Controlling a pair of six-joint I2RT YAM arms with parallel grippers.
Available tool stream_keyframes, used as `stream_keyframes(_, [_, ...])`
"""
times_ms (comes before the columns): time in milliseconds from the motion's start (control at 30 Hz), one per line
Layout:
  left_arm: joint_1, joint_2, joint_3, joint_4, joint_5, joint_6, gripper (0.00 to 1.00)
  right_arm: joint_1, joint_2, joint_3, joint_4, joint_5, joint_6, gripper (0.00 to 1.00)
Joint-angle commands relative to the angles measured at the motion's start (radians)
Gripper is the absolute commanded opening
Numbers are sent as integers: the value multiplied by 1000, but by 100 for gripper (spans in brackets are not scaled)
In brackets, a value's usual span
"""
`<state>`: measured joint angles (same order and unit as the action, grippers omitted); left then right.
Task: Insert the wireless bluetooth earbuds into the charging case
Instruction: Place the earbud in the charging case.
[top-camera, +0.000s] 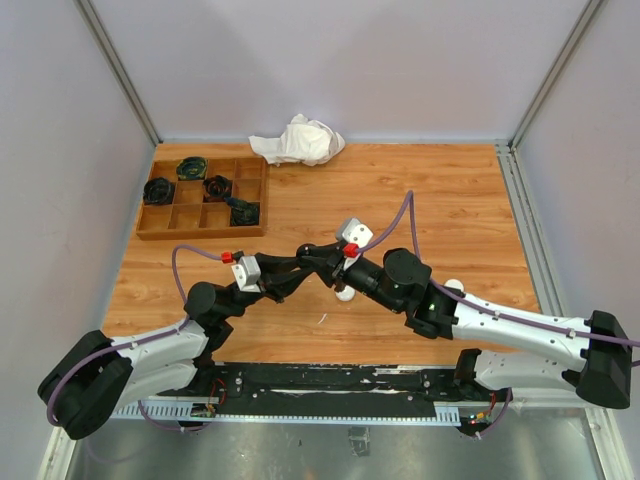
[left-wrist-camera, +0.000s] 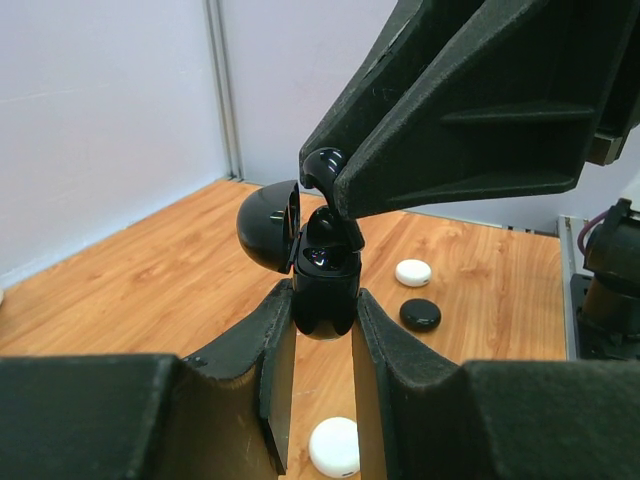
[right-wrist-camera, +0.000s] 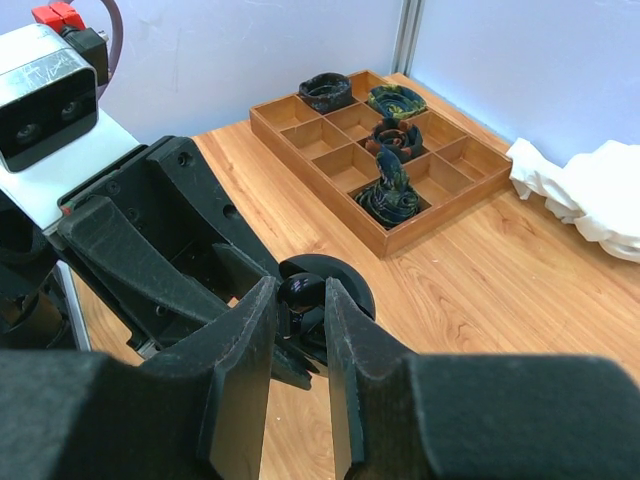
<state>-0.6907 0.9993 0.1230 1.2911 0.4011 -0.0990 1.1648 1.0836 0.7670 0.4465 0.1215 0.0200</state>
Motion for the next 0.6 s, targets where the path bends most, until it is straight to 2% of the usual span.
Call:
stream_keyframes(0, [-6, -14, 1, 46, -6, -14, 0, 17, -16, -26, 21, 43, -26, 26])
stream_keyframes(567, [-6, 12, 7, 64, 44, -34, 0, 18, -1, -20, 49, 21, -12, 26])
